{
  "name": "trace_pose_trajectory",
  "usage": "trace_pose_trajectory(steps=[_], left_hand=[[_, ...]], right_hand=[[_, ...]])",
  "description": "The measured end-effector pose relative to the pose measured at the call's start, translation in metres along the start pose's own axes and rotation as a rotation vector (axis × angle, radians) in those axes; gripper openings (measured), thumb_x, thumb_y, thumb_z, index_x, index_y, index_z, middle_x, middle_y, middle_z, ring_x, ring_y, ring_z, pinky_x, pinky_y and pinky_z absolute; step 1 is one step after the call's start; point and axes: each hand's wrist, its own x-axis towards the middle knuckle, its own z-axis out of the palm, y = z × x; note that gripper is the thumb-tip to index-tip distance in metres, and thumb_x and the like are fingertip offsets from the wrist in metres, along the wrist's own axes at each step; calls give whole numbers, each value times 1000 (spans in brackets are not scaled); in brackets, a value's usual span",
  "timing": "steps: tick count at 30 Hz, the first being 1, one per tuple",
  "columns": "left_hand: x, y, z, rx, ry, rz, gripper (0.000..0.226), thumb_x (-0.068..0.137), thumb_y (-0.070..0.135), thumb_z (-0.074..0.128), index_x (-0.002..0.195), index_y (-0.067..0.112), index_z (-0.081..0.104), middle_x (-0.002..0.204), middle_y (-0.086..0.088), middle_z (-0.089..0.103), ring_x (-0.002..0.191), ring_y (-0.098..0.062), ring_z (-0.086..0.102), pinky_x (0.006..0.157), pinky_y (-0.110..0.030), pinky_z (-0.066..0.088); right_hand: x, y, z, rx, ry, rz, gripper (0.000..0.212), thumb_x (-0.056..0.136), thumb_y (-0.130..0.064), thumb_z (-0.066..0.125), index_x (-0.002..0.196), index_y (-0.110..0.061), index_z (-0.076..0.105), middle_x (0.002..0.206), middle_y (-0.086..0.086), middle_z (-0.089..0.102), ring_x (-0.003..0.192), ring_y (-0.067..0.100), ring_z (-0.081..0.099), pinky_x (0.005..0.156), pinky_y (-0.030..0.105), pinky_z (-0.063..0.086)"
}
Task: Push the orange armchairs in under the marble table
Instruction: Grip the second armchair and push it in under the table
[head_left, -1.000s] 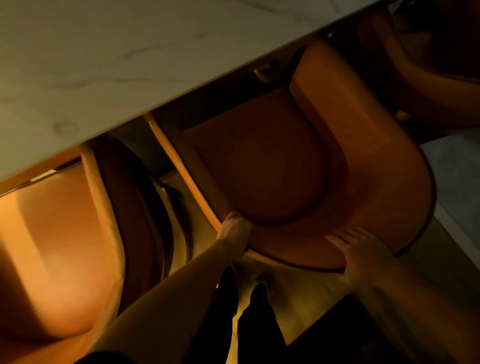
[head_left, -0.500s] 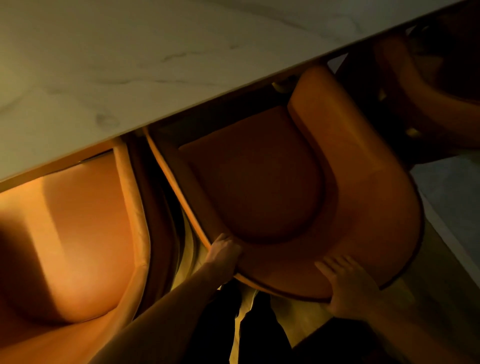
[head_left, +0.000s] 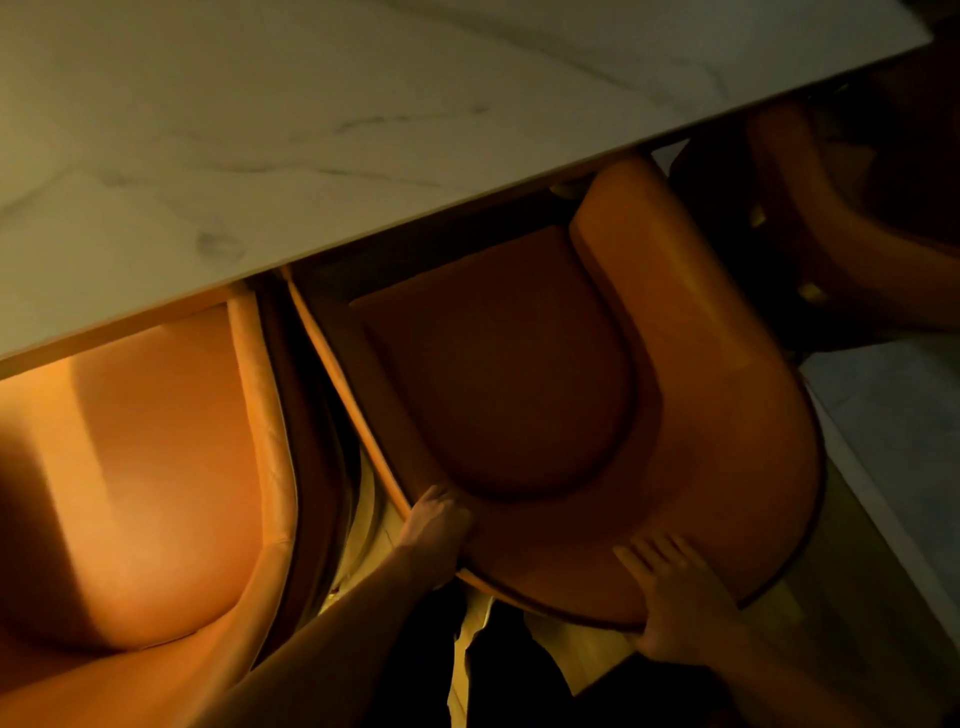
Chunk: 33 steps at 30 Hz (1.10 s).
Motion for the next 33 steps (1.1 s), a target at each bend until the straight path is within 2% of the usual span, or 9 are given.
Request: trace_pose_trajectory(steps=[6, 12, 15, 20, 23, 27, 30, 33], left_hand=[[4, -4, 3, -49, 27, 34, 39, 80, 19, 54, 117, 20, 63, 127, 1, 62, 128, -22, 49, 114, -34, 25], [5, 2, -2, 41, -70, -31, 55, 86, 21, 54, 141, 19, 46, 150, 2, 44, 143, -21, 30, 119, -35, 12], [6, 8, -4, 86, -110, -78, 57, 89, 21, 52, 145, 19, 40, 153, 1, 40, 145, -20, 26, 120, -36, 8], [8, 11, -4, 141, -194, -101, 84, 73, 28, 71, 148, 22, 34, 155, 3, 35, 147, -23, 22, 120, -38, 7], [11, 14, 0, 158, -209, -98, 91, 65, 31, 74, 147, 25, 35, 155, 3, 35, 147, -24, 20, 119, -43, 4], [9, 28, 7, 152, -210, -100, 104, 57, 46, 77, 149, 26, 31, 156, 3, 32, 148, -27, 15, 115, -53, -7], [5, 61, 15, 46, -218, -182, 113, 59, 52, 77, 153, 27, 21, 160, 2, 25, 150, -25, 9, 114, -54, -16], [5, 101, 15, -24, -222, -280, 108, 66, 57, 72, 154, 31, 15, 162, 1, 21, 150, -24, 9, 116, -54, -12]], right_hand=[[2, 0, 1, -22, 1, -18, 109, 70, -83, 35, 155, -22, 5, 161, 11, 17, 147, 33, 12, 119, 49, 0], [0, 2, -7, -5, -13, -62, 115, 69, -92, 32, 155, -20, 5, 162, 11, 12, 148, 32, 8, 119, 51, 1], [-2, 1, -11, -14, -2, -80, 109, 75, -83, 40, 155, -19, 5, 162, 12, 12, 148, 32, 8, 119, 52, 2], [-2, -2, -12, -41, 53, -92, 106, 74, -73, 49, 153, -16, 9, 159, 17, 19, 145, 36, 16, 117, 54, 7], [1, -3, -9, -57, 73, -115, 105, 73, -72, 52, 151, -14, 11, 156, 18, 23, 142, 38, 20, 115, 56, 10], [3, 4, -10, -9, 125, -245, 100, 78, -70, 52, 150, -11, 17, 154, 14, 28, 139, 33, 26, 113, 55, 16], [1, 11, -10, 2, 154, -363, 97, 82, -64, 56, 151, -9, 15, 156, 16, 24, 141, 34, 24, 113, 55, 17], [2, 24, -14, 13, 146, -553, 93, 86, -52, 61, 153, -8, 13, 157, 18, 22, 142, 35, 23, 114, 54, 18]])
